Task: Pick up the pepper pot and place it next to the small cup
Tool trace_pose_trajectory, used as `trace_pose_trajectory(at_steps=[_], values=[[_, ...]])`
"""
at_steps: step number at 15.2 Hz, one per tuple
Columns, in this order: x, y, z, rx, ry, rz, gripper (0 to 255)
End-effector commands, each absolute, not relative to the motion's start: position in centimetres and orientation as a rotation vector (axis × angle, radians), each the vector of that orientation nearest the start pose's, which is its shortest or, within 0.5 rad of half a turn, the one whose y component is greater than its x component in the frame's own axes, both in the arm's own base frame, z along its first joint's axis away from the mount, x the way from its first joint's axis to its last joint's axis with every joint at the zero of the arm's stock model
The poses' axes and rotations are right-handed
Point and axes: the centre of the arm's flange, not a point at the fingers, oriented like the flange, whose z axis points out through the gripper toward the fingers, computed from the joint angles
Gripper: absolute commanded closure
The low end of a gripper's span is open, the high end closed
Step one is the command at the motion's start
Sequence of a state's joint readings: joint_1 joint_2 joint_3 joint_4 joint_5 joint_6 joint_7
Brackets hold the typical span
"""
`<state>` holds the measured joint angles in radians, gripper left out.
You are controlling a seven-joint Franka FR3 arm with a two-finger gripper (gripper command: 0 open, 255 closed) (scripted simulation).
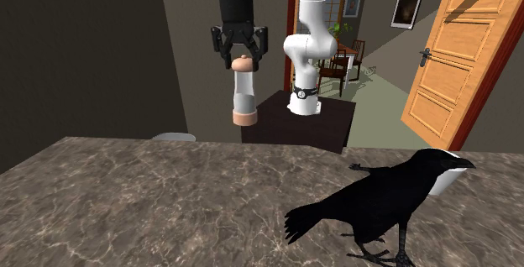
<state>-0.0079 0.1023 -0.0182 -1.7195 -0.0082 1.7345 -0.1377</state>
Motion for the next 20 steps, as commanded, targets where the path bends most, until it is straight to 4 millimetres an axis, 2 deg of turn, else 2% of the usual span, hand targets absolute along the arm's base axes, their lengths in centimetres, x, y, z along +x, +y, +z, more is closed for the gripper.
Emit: trace_pose_trajectory(at_steps=[1,4,20], values=[[58.5,-1.5,52.0,-3.136,-0.178,0.138,255],[58.5,-1.5,53.3,-3.136,-0.178,0.138,255],[47.3,16.5,53.4,-3.136,-0.178,0.138,255]])
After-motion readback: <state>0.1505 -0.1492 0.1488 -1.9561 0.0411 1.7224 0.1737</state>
